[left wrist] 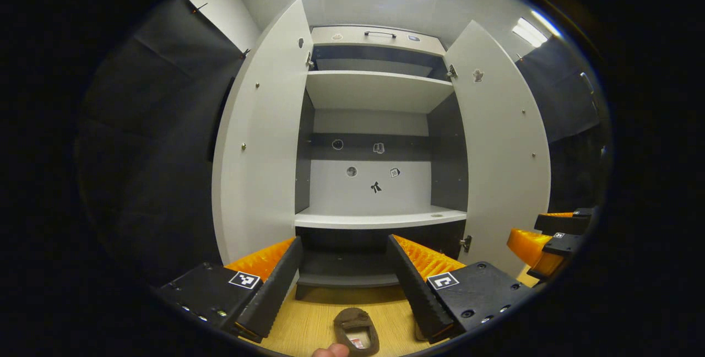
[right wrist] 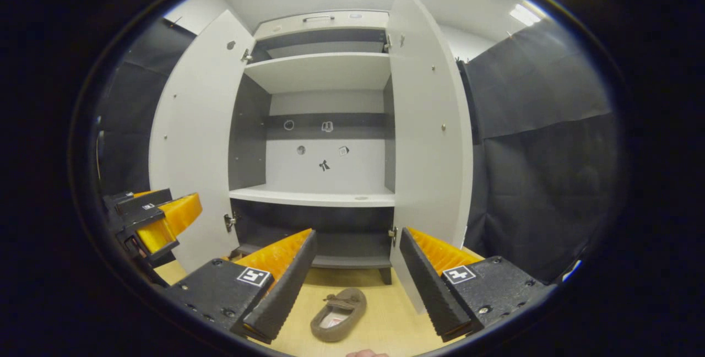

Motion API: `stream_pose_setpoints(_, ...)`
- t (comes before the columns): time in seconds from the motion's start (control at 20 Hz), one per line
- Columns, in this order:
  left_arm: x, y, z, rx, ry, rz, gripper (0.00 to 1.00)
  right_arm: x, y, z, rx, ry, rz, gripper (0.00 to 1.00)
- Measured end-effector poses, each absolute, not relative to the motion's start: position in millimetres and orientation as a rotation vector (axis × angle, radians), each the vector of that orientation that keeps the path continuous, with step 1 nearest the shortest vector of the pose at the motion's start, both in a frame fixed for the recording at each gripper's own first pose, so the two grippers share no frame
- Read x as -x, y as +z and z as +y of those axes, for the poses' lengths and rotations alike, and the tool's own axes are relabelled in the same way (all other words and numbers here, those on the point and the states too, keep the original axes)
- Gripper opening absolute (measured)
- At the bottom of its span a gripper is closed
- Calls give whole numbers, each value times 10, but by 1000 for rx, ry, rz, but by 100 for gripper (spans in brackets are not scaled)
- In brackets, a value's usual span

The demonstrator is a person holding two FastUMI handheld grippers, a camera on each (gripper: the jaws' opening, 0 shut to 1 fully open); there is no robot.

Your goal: Grab one shoe with the right hand and put it into the shoe cabinet, grab the other shoe with the left hand and put it into the shoe cabinet; then close the right door with the right hand and the left door with the left hand.

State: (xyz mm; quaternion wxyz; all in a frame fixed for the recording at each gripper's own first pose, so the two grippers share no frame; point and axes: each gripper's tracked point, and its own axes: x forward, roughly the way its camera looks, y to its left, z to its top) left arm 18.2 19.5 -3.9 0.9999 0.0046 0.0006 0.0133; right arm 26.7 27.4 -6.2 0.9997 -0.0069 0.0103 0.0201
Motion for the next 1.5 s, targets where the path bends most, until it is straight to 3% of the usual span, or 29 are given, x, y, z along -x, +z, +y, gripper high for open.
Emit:
stream_pose_setpoints(0.1,-166,-23,219,-18,33,-7,94,-295,-92,308,20,50,33,99)
stream_pose_setpoints(0.4,-78,3,342,-28,58,-12,94,-564,-602,610,16,124,176,99)
stream_pose_setpoints(0.7,8,-31,471,-25,87,7,94,-739,-1524,1009,-19,234,432,99)
stream_pose_setpoints(0.85,33,-46,509,-23,93,13,94,-763,-2022,1061,-28,233,568,95)
stream_pose_setpoints(1.0,52,-75,528,-22,91,23,94,-829,-2504,1095,-13,228,682,99)
stream_pose_setpoints(1.25,86,-88,526,-23,86,34,94,-1075,-3067,994,-7,150,805,80)
stream_pose_setpoints(1.4,121,-103,548,-36,88,39,94,-1262,-3188,997,10,124,808,76)
stream_pose_setpoints(1.45,132,-116,553,-41,89,45,94,-1323,-3214,983,21,108,806,69)
stream_pose_setpoints(1.5,145,-123,561,-44,91,49,94,-1370,-3261,960,31,92,803,71)
